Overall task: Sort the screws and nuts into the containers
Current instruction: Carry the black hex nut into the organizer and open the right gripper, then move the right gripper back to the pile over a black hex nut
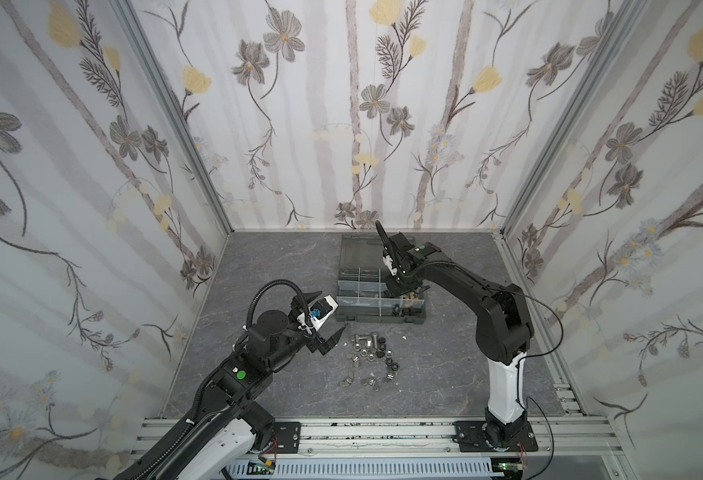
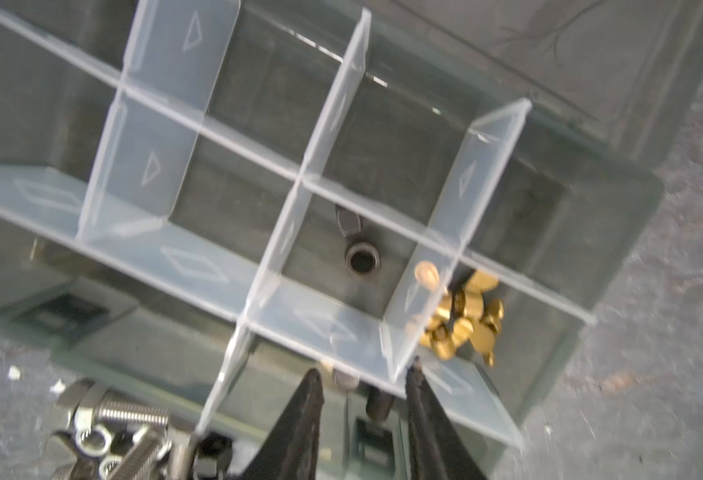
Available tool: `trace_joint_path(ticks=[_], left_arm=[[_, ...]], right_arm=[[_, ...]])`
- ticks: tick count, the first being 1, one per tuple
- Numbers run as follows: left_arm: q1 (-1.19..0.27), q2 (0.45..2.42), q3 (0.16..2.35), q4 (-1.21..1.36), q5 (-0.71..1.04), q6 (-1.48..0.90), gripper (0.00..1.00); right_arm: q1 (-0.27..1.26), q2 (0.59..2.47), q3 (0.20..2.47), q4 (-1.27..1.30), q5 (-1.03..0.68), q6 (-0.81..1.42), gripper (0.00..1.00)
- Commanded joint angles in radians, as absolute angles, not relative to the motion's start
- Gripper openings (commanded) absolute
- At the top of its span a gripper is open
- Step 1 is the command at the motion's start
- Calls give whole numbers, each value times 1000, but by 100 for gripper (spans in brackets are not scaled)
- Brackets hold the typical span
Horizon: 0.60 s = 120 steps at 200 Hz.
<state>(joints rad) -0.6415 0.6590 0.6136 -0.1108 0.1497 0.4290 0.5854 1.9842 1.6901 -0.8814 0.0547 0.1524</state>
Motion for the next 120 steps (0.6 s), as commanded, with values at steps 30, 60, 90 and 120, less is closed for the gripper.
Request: trace_joint_path(ticks=[30,60,90,120], left_arm=[[-641,661,648,-123,161,454,100],[-644,660,647,-109,169,457,100],[-646,660,639,-96,170,456,100],[-649,657,634,-94,172,453,100]], right_arm=[[698,1782,1436,-764,58,276,45],[737,1741,1358,-712,20,387,47],[770,1745,1302,-667,7,446,49],[779,1762,1260,-627,-43,483,47]])
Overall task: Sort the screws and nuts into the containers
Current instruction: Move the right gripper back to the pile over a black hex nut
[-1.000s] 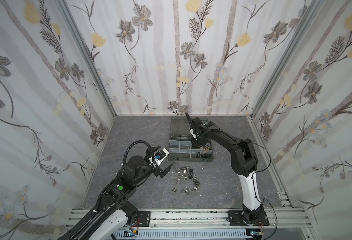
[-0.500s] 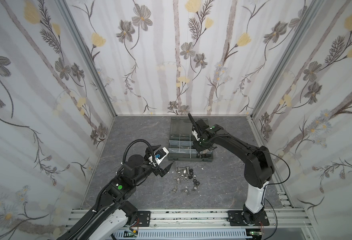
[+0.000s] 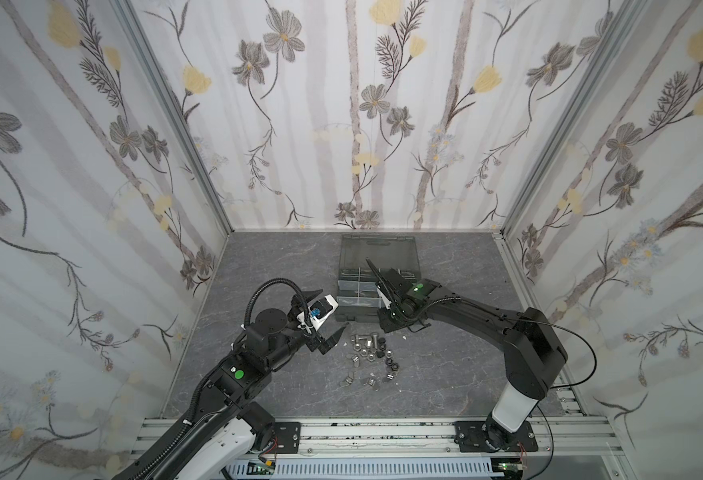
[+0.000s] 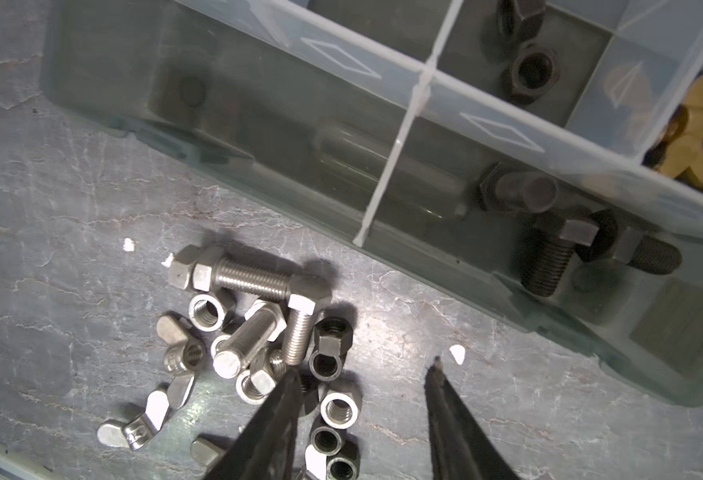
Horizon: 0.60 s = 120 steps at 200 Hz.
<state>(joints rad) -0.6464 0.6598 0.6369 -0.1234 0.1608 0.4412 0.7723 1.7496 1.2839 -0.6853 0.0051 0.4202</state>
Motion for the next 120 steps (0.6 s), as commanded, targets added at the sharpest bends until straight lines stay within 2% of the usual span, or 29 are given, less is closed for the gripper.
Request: trace_joint_path(ticks=[1,53,120], left_arm=[[-650,657,634,-94,171,453,100],[-651,649,619,-84,168,449,100],[-652,634,608,-78,161,453,100]], right_arm=[[780,1763,1259,-627,-43,485,47],[804,1808,1235,-603,-85,498,42],[813,1848,1215,-594,-57,484,39]])
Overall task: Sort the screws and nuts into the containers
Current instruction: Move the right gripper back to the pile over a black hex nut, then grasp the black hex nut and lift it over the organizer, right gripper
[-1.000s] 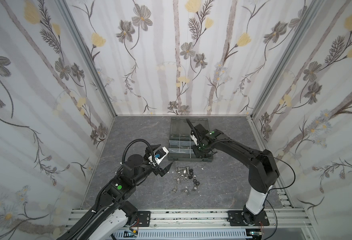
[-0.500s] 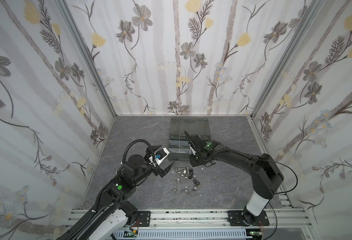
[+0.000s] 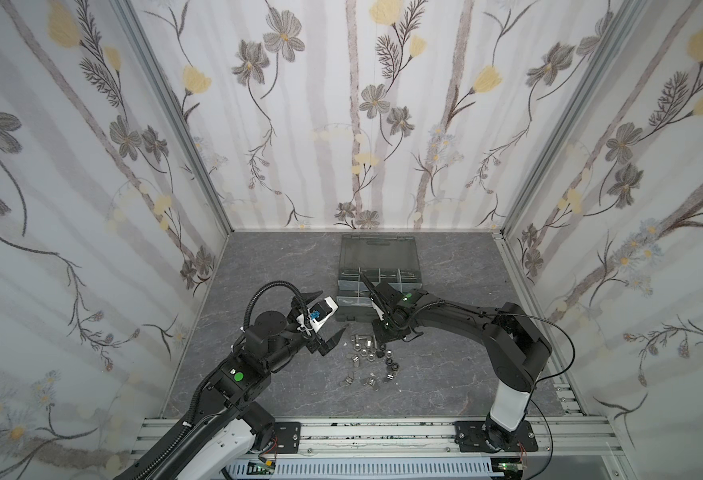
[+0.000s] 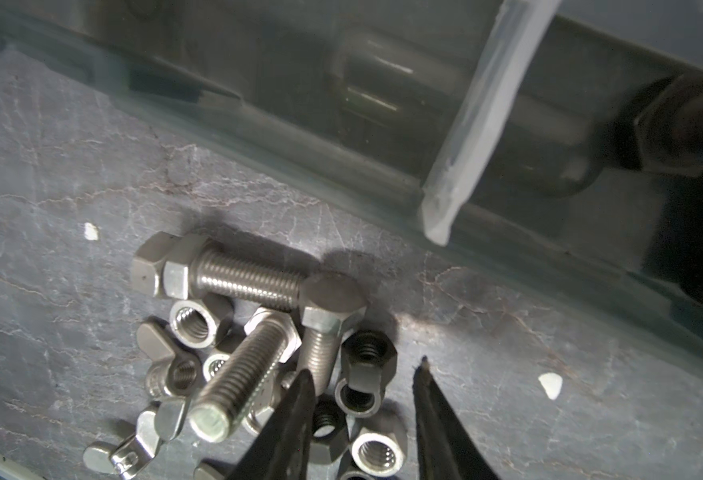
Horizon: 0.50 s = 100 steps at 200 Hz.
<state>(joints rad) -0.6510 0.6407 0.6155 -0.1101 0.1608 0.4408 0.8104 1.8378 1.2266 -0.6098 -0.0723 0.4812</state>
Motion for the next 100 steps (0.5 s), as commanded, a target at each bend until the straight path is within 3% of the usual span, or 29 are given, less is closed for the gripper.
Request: trace_joint_path(ticks=[1,100], left_arm=[[-652,634,608,-78,161,453,100],[-655,632,602,-74,156,454,100]], right_arm=[[813,1849,1215,-594,-56,484,39],[813,1891,1199,-569,-59,470,37]])
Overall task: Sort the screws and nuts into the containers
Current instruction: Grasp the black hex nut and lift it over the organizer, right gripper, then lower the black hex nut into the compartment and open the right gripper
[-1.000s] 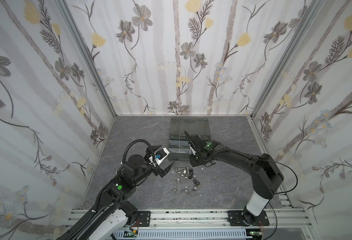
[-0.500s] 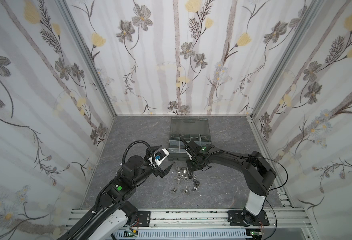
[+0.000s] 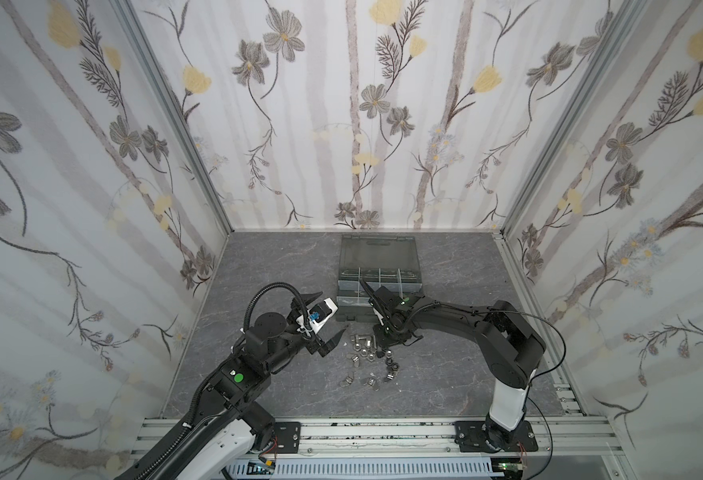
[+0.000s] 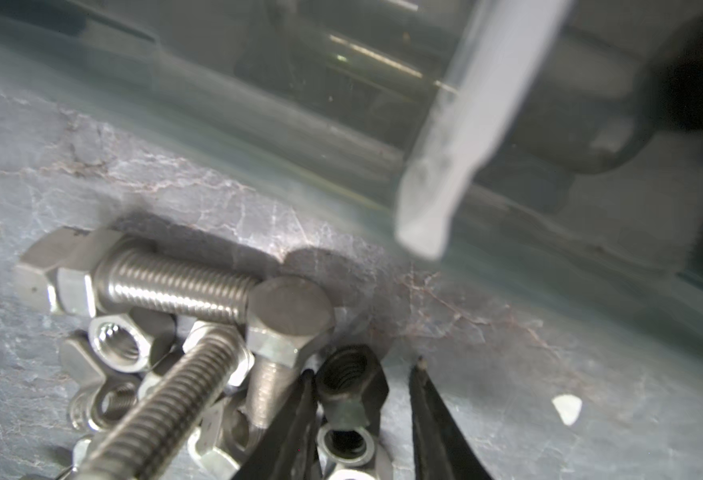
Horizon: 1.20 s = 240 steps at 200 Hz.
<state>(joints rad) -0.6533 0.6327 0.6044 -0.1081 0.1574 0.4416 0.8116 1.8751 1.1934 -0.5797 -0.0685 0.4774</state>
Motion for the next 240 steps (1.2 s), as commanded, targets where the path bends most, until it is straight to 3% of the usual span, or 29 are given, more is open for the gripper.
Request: trace_joint_path(ticks=[1,127,181,240], left_arm=[[-655,632,603,-74,156,454,100],[-655,634,597,-66,161,449,100],[-656,635,598,-59,160,451,100],[-658,646,603,-49,160,451,100]], right_arm=[[813,1892,1199,-570,-58,469,37],[775,1860,1210,-613,-61,440,19],[670,1820,1363,-675,-47,374,17],[595,1954,1611,-695,43,242,18]])
